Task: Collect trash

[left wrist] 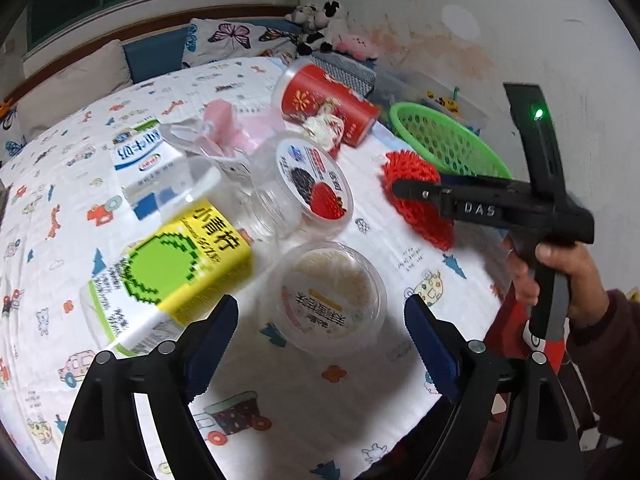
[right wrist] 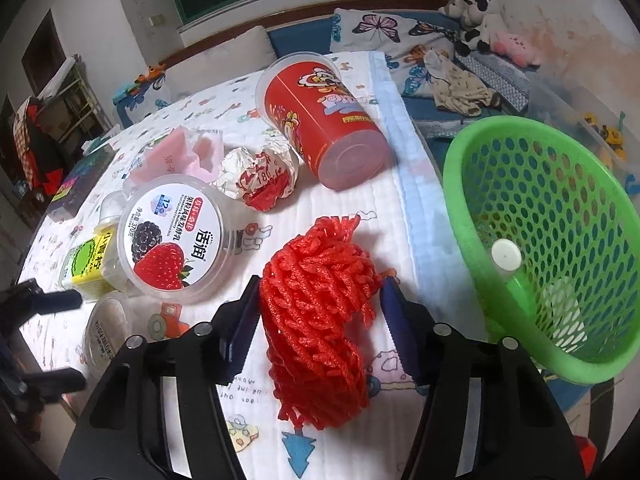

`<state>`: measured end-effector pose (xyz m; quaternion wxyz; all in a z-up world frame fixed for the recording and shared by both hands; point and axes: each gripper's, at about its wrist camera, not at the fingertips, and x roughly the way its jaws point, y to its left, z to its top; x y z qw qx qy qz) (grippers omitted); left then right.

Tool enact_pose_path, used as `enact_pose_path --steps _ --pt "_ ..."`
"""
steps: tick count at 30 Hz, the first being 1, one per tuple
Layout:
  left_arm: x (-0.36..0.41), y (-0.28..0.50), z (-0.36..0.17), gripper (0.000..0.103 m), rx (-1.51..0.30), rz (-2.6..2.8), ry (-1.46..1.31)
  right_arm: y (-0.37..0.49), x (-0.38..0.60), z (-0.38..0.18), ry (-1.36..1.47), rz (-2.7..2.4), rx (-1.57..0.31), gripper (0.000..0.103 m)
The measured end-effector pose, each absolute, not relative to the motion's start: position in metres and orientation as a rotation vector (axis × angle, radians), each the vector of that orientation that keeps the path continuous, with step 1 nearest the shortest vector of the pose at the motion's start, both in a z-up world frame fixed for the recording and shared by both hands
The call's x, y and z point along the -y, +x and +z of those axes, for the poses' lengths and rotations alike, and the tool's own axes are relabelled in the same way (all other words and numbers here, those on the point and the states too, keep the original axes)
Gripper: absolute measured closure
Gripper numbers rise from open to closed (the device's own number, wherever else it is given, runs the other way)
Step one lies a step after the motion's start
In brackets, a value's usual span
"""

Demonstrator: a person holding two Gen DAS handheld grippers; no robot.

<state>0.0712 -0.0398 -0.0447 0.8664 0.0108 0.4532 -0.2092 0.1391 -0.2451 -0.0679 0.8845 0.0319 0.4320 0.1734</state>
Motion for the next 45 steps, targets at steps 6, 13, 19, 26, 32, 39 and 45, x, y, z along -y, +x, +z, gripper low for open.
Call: enact_pose_path --steps 6,13,19,26,32,39,45 --pt "0.048 0.074 -0.053 0.021 -0.949 -0.432 0.055 0.135 0.249 -0.064 0.077 0.359 -0.888 0.046" --pt "0.057 0.075 -0.059 0.021 -0.939 -0.417 0.104 0.130 0.257 -0.057 0.091 0.351 -0.868 0.047" --pt "0.059 0.077 -0.063 0.025 -0.940 -0.406 0.102 0.127 0.265 -0.049 0.101 0.338 -0.850 0.047" --pt "0.063 0.076 -0.066 0.031 -0.933 -0.397 0.129 0.126 0.272 -0.045 0.116 0.320 -0.839 0.047" --pt "0.063 0.076 -0.066 0.036 -0.934 -0.399 0.117 0.125 0.278 -0.043 0.121 0.307 -0.832 0.047" --pt "0.064 0.071 -0.058 0.037 -0.920 -0.418 0.114 0.124 0.287 -0.041 0.133 0.291 -0.824 0.047" --pt "0.071 0.067 -0.046 0.037 -0.906 -0.462 0.105 0.123 0.298 -0.037 0.148 0.272 -0.814 0.047"
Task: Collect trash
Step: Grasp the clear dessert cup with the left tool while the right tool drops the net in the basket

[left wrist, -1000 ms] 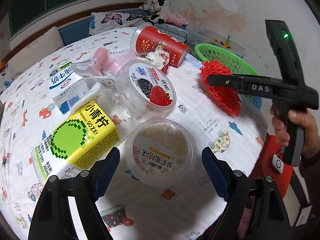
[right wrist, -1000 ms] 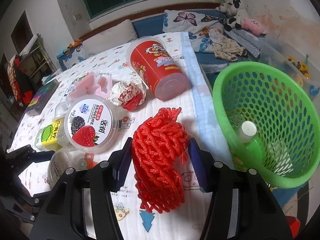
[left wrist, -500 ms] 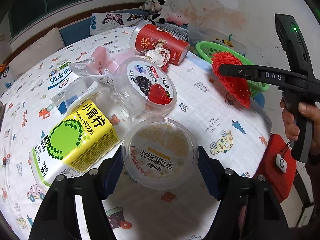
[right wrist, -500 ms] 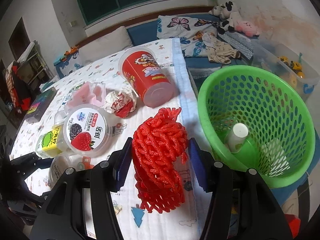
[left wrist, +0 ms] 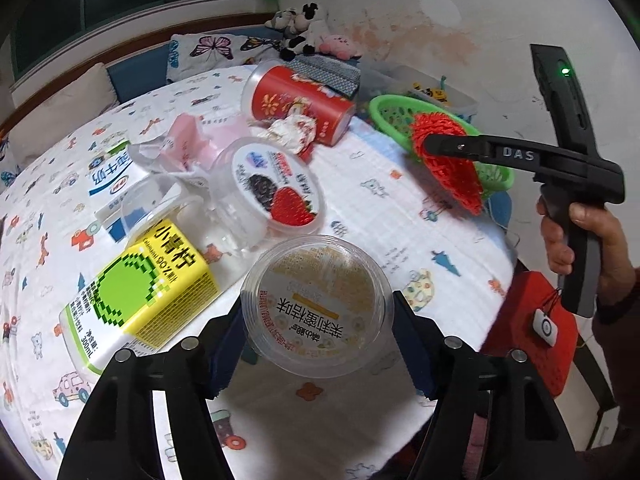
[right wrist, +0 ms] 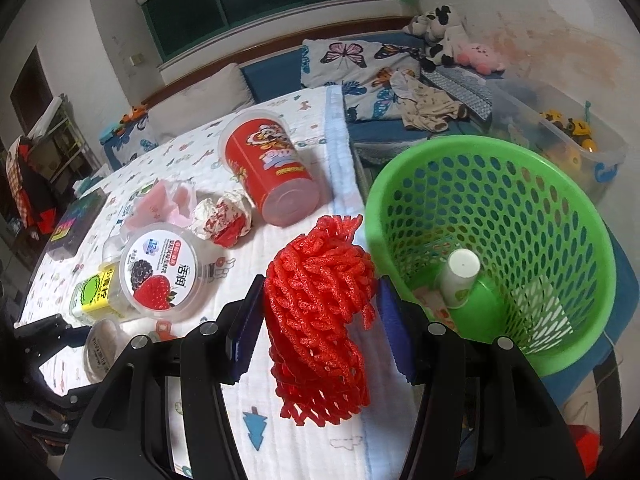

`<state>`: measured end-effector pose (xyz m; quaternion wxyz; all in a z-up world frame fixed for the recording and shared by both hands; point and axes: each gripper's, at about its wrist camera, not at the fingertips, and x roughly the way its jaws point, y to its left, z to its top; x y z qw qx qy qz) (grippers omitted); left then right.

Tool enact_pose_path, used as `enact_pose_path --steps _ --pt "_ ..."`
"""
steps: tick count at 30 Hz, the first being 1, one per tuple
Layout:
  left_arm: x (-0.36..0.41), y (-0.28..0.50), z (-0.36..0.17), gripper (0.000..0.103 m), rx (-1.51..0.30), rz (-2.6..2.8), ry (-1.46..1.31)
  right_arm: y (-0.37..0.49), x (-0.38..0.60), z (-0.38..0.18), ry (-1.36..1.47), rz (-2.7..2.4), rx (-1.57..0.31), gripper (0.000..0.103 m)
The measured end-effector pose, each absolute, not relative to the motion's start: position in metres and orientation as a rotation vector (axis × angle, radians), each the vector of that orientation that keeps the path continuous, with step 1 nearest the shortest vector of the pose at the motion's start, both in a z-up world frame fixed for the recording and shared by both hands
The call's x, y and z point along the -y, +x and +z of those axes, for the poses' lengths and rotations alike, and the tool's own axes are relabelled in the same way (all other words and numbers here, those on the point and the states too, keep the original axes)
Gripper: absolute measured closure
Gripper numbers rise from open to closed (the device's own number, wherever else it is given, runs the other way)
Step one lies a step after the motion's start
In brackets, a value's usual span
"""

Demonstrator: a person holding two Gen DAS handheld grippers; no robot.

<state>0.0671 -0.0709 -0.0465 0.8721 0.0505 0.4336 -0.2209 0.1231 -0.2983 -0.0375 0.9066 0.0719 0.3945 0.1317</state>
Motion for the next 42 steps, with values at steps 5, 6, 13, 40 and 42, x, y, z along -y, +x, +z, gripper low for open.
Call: enact_pose_path --steps 5,6,13,40,42 --pt "0.081 0.065 -0.038 0.037 -0.894 -0.496 0.108 0.123 0.311 -0.036 0.160 0.250 -0.810 0.047" --pt "0.084 0.064 -0.036 0.037 -0.891 -0.500 0.110 0.123 0.314 -0.036 0.163 0.244 -0.810 0.047" --pt "0.098 0.072 -0.024 0.037 -0.871 -0.528 0.112 0.127 0.336 -0.036 0.177 0.195 -0.808 0.047" --pt "0.170 0.150 0.017 0.037 -0.811 -0.582 0.111 0.166 0.434 -0.050 0.238 -0.013 -0.826 0.034" --pt "0.178 0.154 0.017 0.037 -0.808 -0.590 0.117 0.164 0.438 -0.049 0.241 -0.019 -0.823 0.032"
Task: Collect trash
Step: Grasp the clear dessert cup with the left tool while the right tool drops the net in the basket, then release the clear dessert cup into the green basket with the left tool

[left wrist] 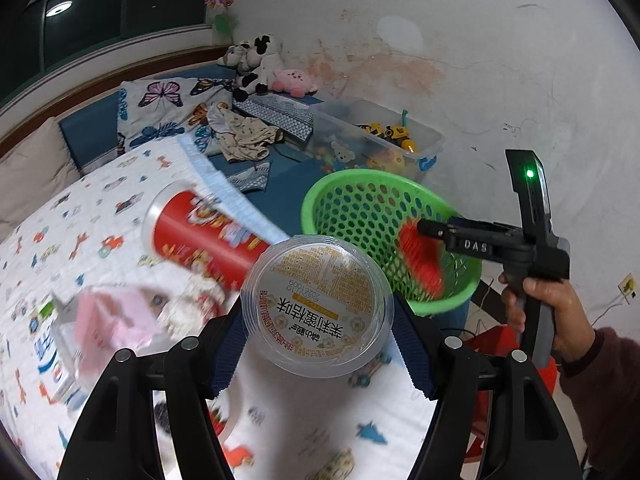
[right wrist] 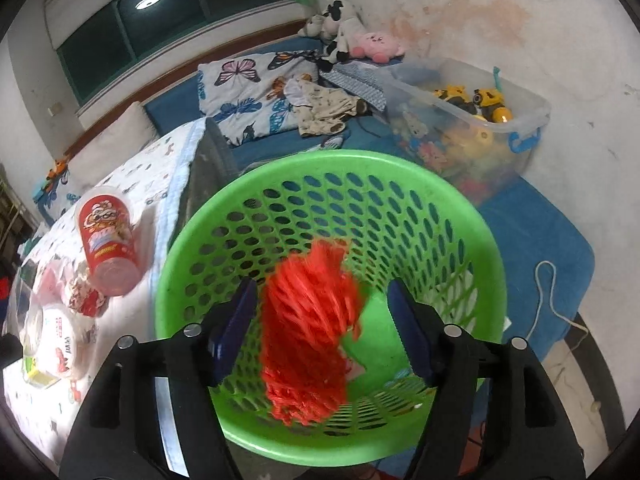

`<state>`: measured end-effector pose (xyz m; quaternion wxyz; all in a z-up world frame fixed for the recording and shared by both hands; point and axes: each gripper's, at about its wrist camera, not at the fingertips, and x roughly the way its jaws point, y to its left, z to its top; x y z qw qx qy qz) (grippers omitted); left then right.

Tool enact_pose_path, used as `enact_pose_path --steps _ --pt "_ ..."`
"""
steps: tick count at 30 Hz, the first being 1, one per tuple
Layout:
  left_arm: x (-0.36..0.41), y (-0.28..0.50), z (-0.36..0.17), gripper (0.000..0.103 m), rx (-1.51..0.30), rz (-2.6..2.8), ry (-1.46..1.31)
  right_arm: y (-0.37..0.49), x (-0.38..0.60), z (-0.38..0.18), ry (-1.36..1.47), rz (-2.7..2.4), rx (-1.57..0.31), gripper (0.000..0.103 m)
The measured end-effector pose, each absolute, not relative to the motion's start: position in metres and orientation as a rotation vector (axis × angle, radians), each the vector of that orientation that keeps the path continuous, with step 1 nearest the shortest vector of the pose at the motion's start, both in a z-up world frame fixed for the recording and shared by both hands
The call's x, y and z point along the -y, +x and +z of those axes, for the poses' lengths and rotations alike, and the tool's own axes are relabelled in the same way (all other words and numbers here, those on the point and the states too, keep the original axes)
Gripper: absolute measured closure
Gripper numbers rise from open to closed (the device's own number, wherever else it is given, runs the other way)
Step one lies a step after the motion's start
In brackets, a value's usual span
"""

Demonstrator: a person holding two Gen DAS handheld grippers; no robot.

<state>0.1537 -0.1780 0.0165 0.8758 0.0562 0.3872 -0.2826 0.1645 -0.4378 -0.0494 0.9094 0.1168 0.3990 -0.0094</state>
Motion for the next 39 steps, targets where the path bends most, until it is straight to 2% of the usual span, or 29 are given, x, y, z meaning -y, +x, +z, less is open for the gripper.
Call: enact_pose_path --steps 11,14,24,27,30,39 --pt "0.250 0.192 0.010 0.037 -0.842 -0.638 0.170 0.134 0.461 -0.038 0.261 -0.055 -0.782 0.028" --pt "0.268 0.200 0.004 0.037 -0.862 -0.650 0.185 0.123 0.466 -0.034 0.259 -0.071 -0.762 0.024" --pt "0.318 0.210 -0.022 0.037 -0.930 -0.667 0.244 0.092 0.482 -0.031 0.288 -0.096 -0.734 0.022" --pt "0.329 0.212 -0.027 0.035 -0.948 -0.673 0.250 0.085 0.486 -0.032 0.297 -0.102 -0.731 0.021" --pt "0.334 0.211 -0.030 0.021 -0.952 -0.677 0.242 0.080 0.488 -0.033 0.308 -0.106 -0.729 0.021" --pt "0.300 0.194 -0.013 0.021 -0.899 -0.668 0.197 0.072 0.474 -0.030 0.306 -0.073 -0.723 0.019"
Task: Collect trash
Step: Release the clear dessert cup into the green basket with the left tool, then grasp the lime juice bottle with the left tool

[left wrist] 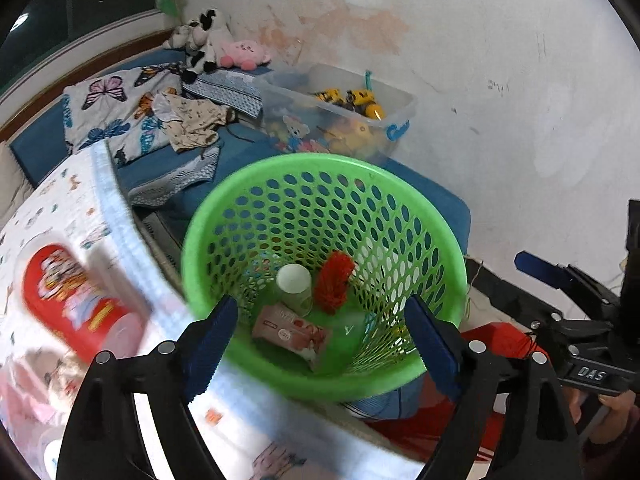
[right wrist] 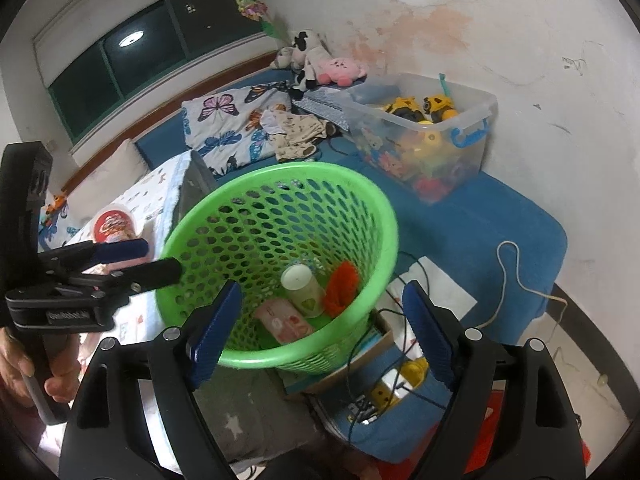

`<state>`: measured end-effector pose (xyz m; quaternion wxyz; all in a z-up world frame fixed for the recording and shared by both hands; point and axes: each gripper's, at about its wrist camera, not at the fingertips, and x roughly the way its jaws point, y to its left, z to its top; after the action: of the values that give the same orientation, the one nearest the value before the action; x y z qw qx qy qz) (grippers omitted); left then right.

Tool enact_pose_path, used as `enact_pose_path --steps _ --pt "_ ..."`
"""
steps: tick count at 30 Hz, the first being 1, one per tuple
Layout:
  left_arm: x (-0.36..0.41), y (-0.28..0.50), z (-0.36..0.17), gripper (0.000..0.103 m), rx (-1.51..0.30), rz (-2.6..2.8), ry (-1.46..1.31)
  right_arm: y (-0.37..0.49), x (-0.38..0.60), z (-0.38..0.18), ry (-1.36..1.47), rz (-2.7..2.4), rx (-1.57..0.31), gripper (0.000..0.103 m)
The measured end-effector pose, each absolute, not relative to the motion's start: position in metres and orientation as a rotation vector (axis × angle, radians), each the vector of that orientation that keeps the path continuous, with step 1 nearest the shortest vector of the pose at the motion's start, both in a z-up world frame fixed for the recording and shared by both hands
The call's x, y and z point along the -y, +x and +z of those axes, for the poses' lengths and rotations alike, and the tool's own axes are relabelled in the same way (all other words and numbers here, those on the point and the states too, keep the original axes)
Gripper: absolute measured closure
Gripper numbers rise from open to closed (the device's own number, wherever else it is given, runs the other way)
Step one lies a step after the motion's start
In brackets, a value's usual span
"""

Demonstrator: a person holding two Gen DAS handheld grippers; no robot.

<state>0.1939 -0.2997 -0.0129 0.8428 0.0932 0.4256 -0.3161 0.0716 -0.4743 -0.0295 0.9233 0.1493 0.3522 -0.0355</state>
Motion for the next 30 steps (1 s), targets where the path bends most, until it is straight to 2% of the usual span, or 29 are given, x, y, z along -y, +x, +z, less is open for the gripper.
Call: enact_pose_path --steps 13,30 --pt "0.190 0.149 0.005 0.021 -0.828 -0.539 0.154 0.070 0.407 -0.021 0.234 0.075 -0.740 0.015" --pt "0.044 0.110 -0.010 0.017 -0.843 -0.366 0.127 0.084 0.317 -0.020 0.149 0.260 -0.767 0.012"
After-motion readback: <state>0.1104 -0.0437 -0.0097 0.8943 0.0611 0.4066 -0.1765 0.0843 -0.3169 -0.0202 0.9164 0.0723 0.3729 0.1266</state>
